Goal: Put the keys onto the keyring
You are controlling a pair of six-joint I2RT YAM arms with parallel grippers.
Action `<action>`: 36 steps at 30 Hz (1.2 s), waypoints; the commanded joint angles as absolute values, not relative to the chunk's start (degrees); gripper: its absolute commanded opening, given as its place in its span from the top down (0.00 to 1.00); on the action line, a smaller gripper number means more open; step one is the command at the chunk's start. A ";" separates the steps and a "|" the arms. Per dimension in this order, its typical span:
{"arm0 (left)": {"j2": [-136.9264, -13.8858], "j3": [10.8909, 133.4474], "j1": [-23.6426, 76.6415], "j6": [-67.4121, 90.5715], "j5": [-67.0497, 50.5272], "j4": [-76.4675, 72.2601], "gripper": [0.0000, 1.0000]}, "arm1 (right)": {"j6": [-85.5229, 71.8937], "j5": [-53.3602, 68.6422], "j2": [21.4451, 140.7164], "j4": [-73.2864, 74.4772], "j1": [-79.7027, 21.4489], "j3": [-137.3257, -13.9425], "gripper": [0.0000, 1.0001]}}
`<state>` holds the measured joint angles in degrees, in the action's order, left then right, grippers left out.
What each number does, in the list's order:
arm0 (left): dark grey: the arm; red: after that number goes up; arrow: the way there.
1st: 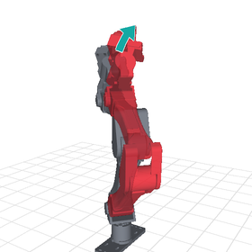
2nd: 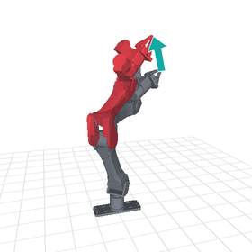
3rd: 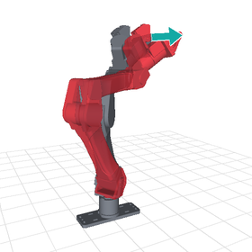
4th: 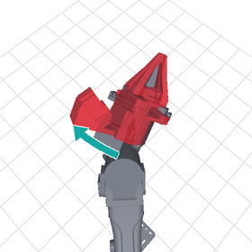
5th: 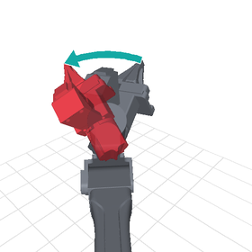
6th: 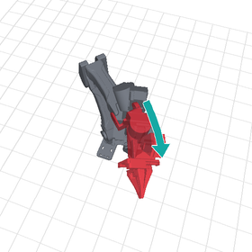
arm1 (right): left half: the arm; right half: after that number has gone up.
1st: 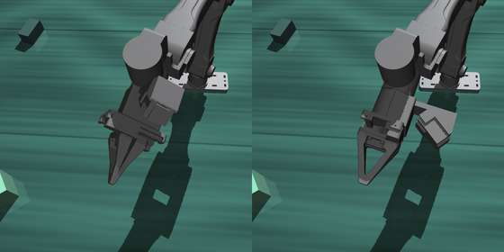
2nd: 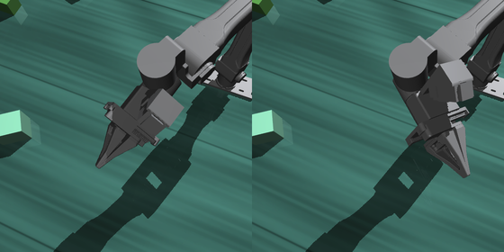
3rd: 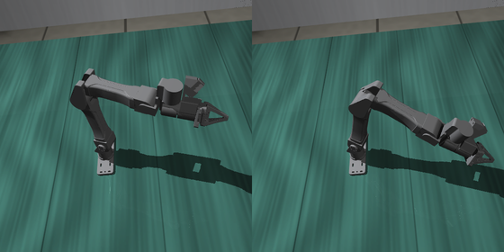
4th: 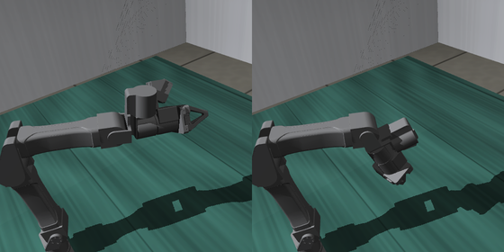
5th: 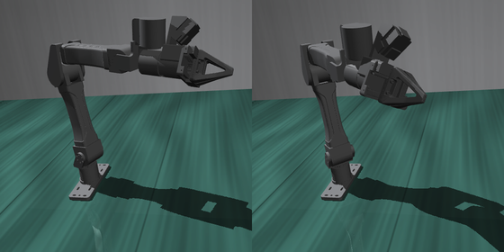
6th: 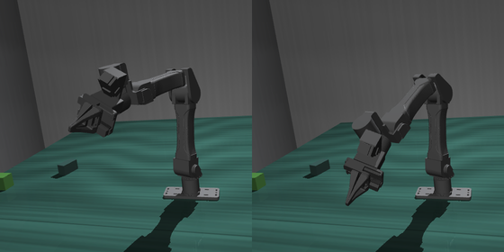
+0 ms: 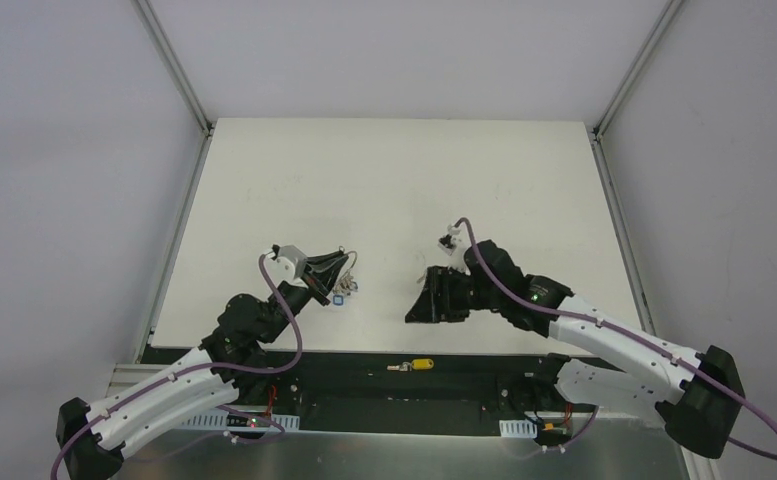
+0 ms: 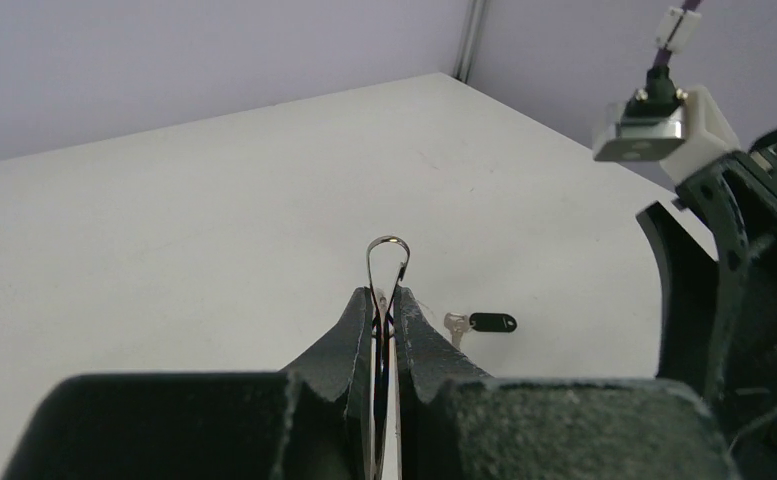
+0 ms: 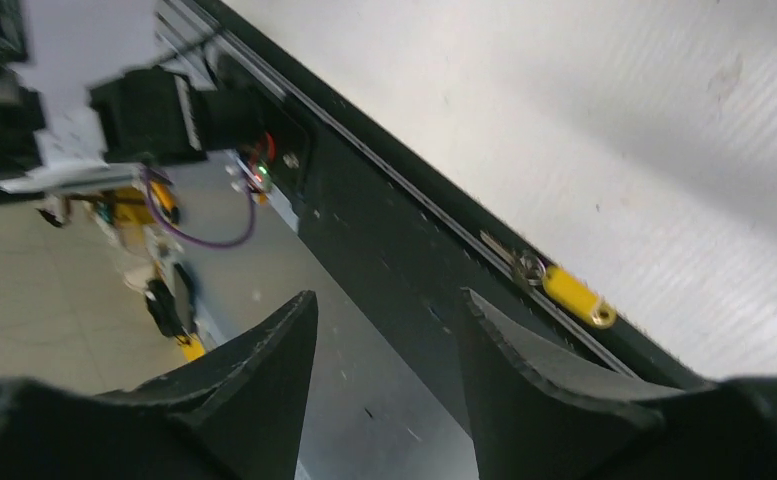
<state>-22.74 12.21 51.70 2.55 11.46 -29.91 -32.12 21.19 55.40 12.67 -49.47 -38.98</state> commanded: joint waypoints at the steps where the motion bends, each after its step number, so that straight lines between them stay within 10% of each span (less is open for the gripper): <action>1: -23.00 13.59 51.77 3.53 14.06 -31.20 1.00 | -30.36 15.41 56.86 22.78 -56.38 -41.60 0.44; 21: -25.63 12.91 51.81 9.87 18.39 -33.18 1.00 | -68.16 -22.10 78.64 31.97 -80.24 -49.14 0.42; 36: -23.60 12.47 51.80 12.68 18.67 -32.08 1.00 | -81.43 -28.36 87.50 38.19 -86.79 -51.95 0.50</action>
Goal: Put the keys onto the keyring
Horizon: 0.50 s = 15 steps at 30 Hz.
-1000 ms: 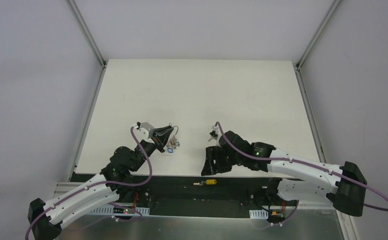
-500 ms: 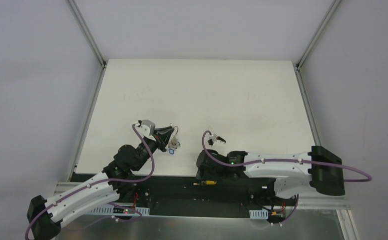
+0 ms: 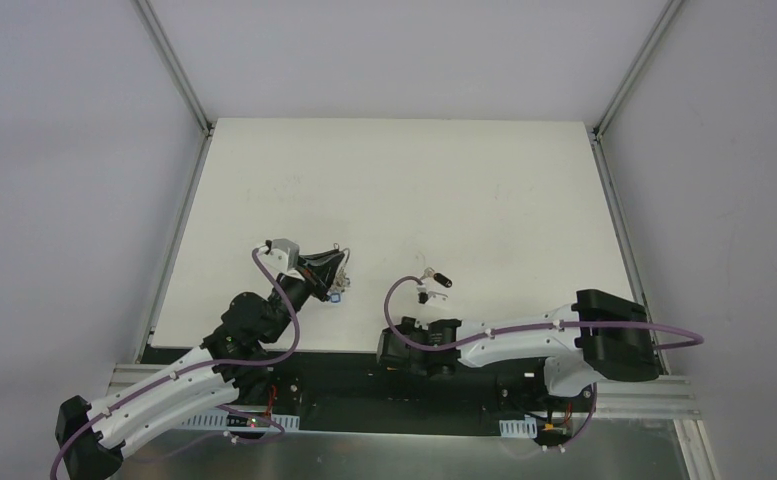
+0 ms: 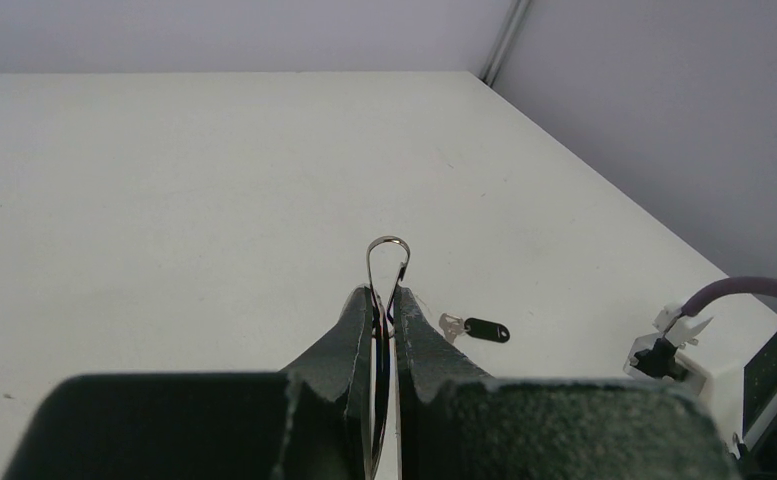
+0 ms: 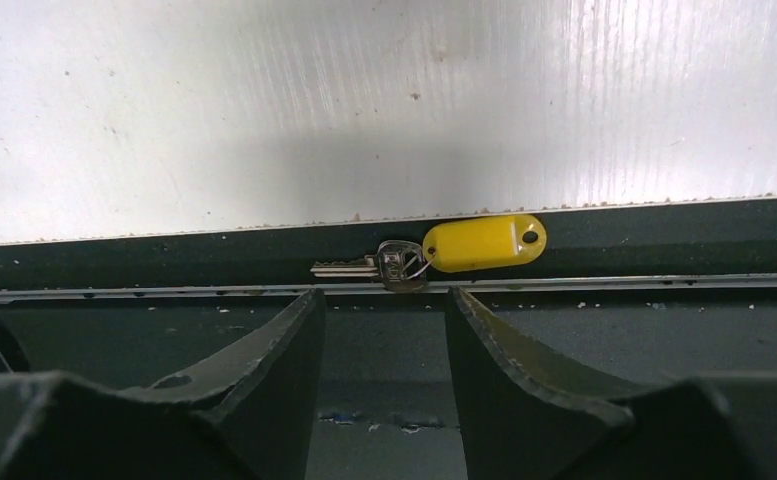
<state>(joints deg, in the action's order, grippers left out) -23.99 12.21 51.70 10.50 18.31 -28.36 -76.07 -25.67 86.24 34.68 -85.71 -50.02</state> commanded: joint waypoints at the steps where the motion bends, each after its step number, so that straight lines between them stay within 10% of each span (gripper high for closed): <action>1: -23.66 12.48 51.80 12.88 18.57 -32.08 1.00 | -81.71 -28.46 87.78 38.15 -87.02 -52.15 0.52; 15: -24.71 12.58 51.81 13.53 18.55 -31.99 1.00 | -83.86 -28.33 90.27 38.58 -87.04 -51.84 0.57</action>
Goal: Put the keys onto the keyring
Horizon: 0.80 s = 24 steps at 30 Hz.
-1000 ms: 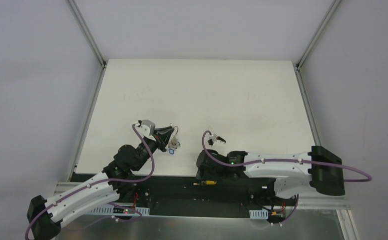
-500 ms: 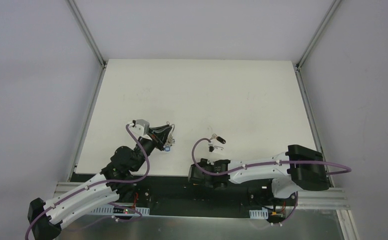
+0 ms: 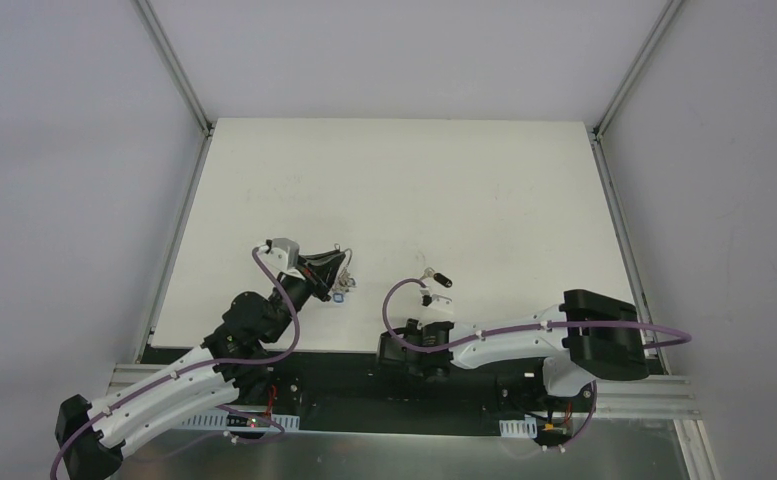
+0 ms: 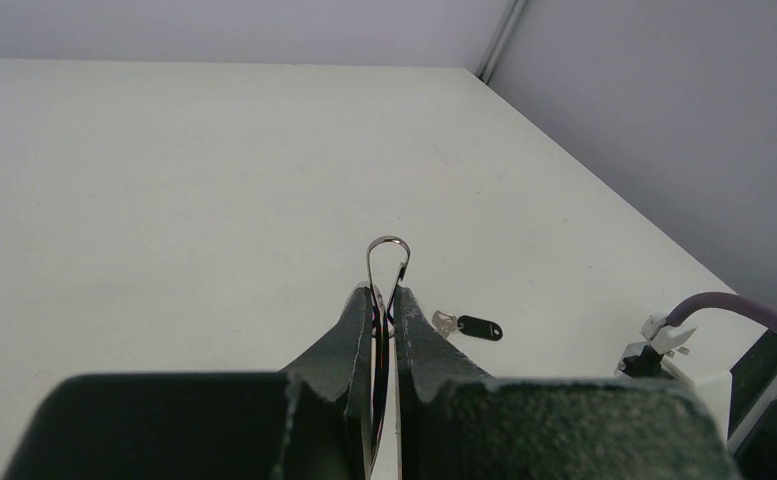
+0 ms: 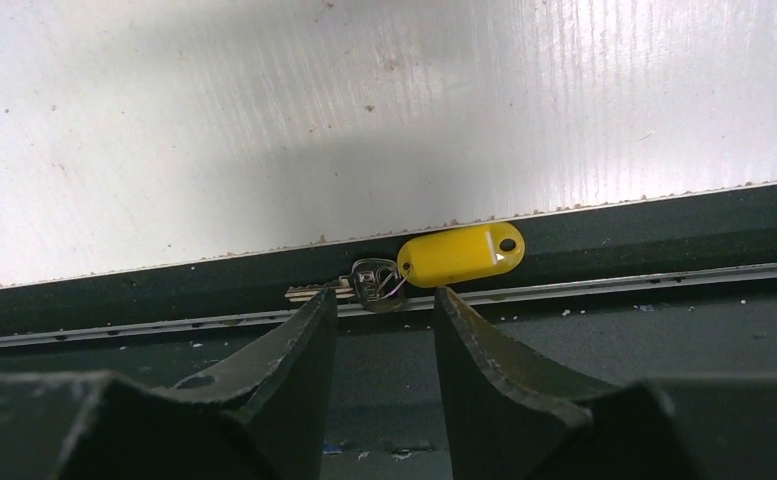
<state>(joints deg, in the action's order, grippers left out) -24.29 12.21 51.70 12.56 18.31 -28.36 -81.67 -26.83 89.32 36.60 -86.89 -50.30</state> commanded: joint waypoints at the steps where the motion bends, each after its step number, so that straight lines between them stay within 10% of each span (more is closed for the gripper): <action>1: -24.91 12.64 51.82 13.66 18.51 -32.04 1.00 | -84.00 -28.21 90.36 38.33 -86.89 -51.71 0.58; 15: -26.09 12.53 51.81 14.24 18.82 -32.61 1.00 | -82.25 -26.38 94.39 35.23 -85.27 -52.67 0.61; 24: -26.49 12.61 51.84 14.43 18.63 -32.61 1.00 | -81.52 -26.12 93.47 33.92 -85.08 -51.71 1.00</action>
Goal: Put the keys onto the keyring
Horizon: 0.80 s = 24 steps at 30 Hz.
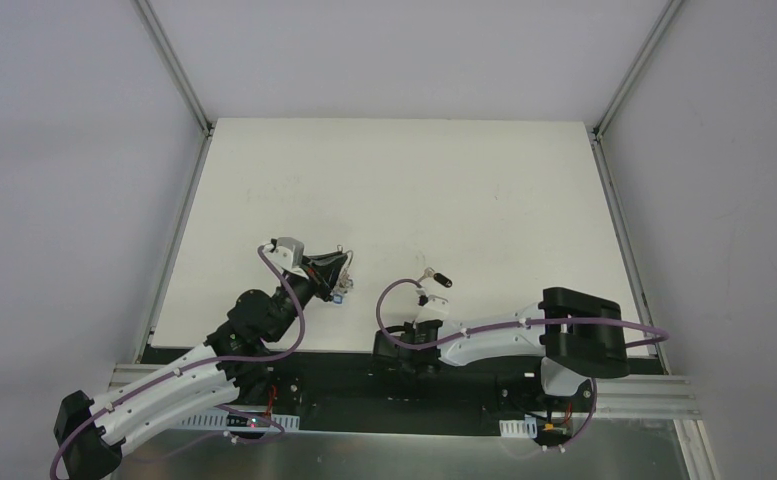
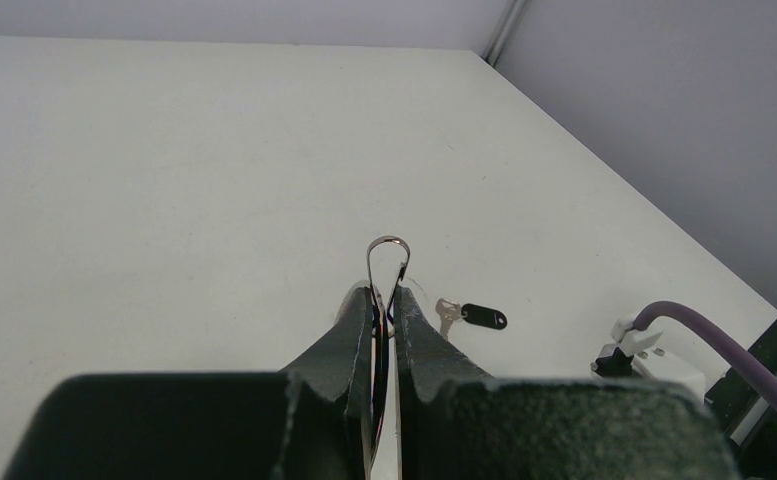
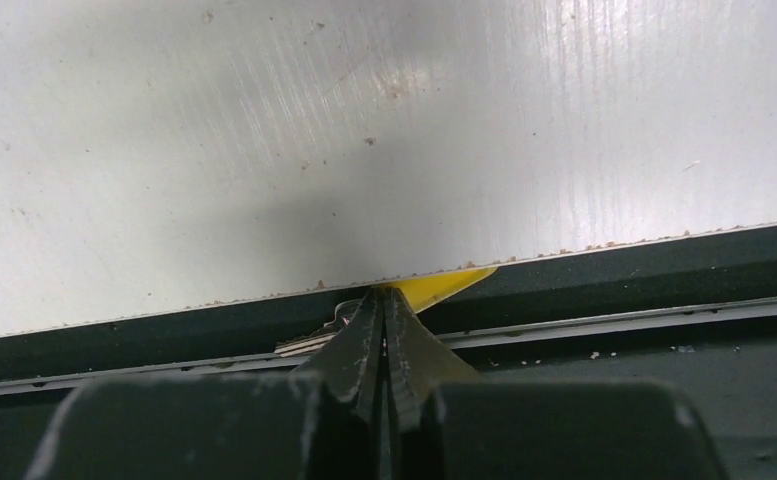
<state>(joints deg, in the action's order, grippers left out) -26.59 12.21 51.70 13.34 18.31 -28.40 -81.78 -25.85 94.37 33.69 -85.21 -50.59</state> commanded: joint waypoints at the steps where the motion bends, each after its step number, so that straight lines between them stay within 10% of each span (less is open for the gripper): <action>1: -26.48 12.62 51.80 14.43 18.63 -32.61 1.00 | -81.05 -26.36 93.04 34.06 -85.14 -51.87 1.00; 24: -24.82 13.26 51.78 11.31 14.42 -32.26 1.00 | -47.45 -26.94 60.10 20.97 -76.06 -46.21 1.00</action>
<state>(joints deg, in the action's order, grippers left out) -26.24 12.21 51.70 12.71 17.58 -28.18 -58.57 -31.42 65.73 28.88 -80.31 -49.80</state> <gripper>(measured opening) 0.030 0.005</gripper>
